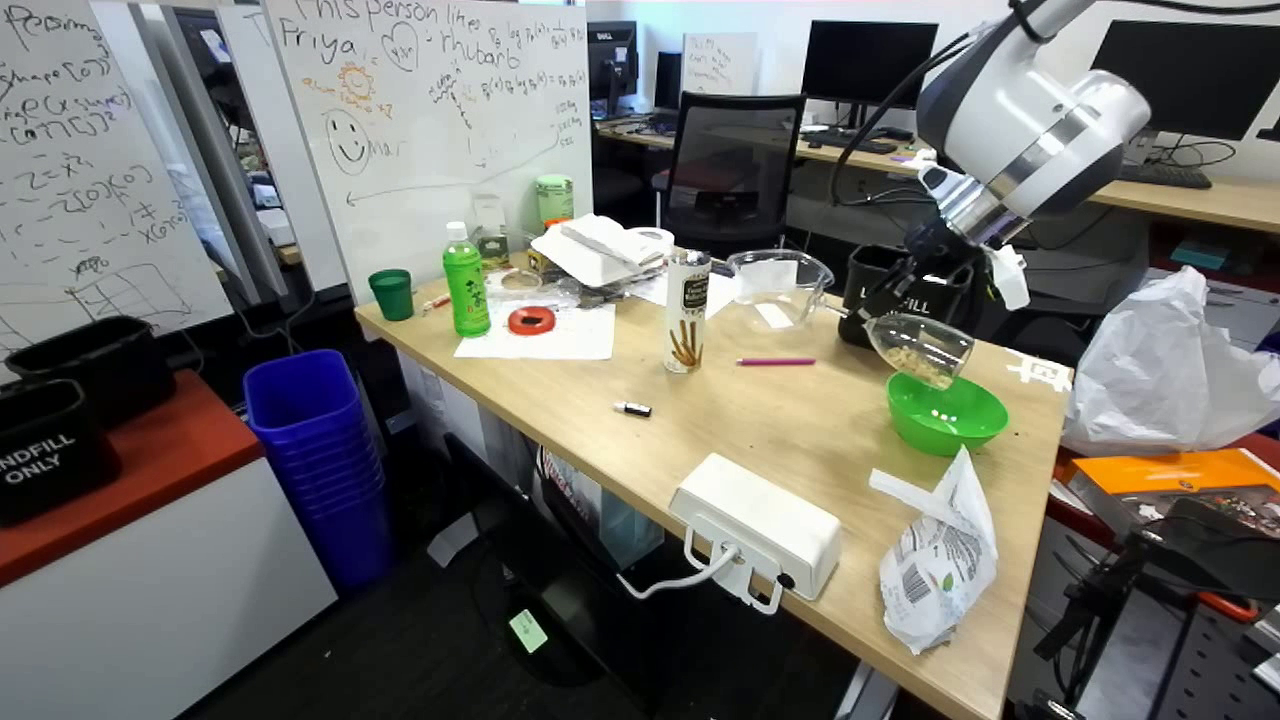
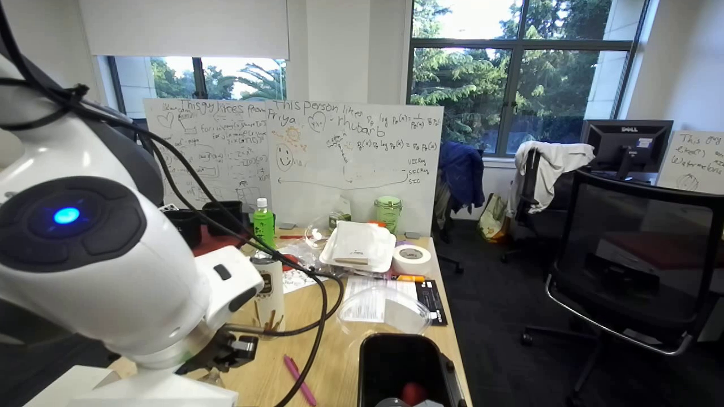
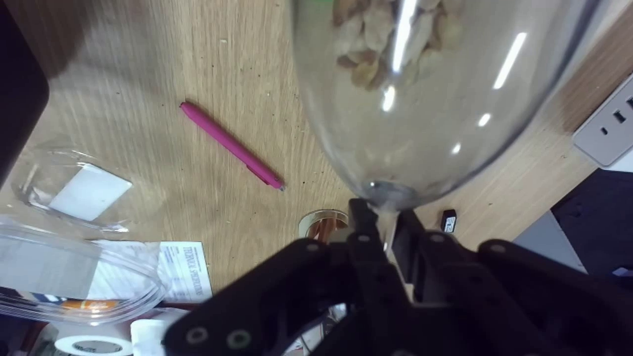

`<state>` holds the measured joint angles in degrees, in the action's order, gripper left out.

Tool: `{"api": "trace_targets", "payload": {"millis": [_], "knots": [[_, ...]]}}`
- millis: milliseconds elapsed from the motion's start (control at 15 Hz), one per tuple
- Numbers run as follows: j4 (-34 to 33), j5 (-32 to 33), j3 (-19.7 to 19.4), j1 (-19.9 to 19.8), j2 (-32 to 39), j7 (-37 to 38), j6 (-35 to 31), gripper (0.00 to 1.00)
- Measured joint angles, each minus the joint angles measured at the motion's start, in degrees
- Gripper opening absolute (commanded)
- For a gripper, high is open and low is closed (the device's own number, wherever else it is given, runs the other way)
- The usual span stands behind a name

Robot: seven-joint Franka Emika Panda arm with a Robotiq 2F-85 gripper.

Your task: Pour the contents in the wine glass into the green bowl

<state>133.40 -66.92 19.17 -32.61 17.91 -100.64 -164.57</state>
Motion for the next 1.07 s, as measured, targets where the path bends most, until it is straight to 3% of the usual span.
{"api": "trace_targets", "payload": {"millis": [467,1067], "knots": [[-0.09,-7.22,-0.01,-0.09,-1.23,-5.13,-1.15,0.04],[-0.25,-11.8,-0.02,-0.09,-1.45,-8.69,-2.84,0.04]]}}
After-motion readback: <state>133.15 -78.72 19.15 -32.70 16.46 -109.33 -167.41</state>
